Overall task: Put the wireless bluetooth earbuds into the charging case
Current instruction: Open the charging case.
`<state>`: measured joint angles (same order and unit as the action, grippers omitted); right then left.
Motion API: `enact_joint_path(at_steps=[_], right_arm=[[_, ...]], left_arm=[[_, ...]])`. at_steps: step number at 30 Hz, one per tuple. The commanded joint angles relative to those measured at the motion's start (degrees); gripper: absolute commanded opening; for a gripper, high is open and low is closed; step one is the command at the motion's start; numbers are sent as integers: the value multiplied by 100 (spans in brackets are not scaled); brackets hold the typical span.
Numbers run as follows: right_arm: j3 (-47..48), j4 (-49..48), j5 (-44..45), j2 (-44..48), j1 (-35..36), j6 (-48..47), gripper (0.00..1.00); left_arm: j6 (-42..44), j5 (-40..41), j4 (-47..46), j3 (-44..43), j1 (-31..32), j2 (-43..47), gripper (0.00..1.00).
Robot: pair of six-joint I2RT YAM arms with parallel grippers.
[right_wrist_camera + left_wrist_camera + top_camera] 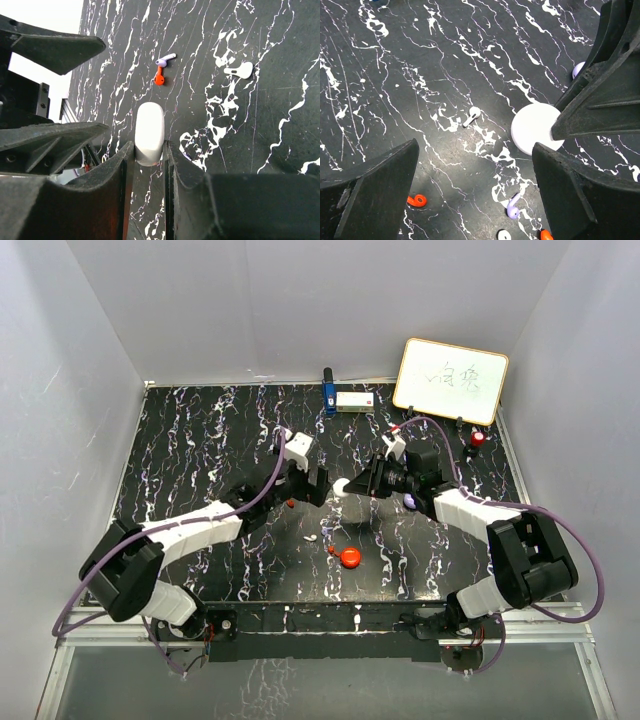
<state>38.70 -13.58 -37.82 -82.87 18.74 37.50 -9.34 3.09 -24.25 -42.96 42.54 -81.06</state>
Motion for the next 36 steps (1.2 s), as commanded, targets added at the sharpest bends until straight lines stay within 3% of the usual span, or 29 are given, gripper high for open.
enact_joint_path(at_steps=[1,27,36], right_arm=[[304,-162,-137,209,-7,-89,0],[227,-867,-680,242,0,468,0],[261,-721,-490,315,-52,542,0]], left_arm=[[-120,-197,-238,43,56,-67,94],[-277,-222,-627,-160,105,-848,94],[-659,1513,2,482,105,211,98]])
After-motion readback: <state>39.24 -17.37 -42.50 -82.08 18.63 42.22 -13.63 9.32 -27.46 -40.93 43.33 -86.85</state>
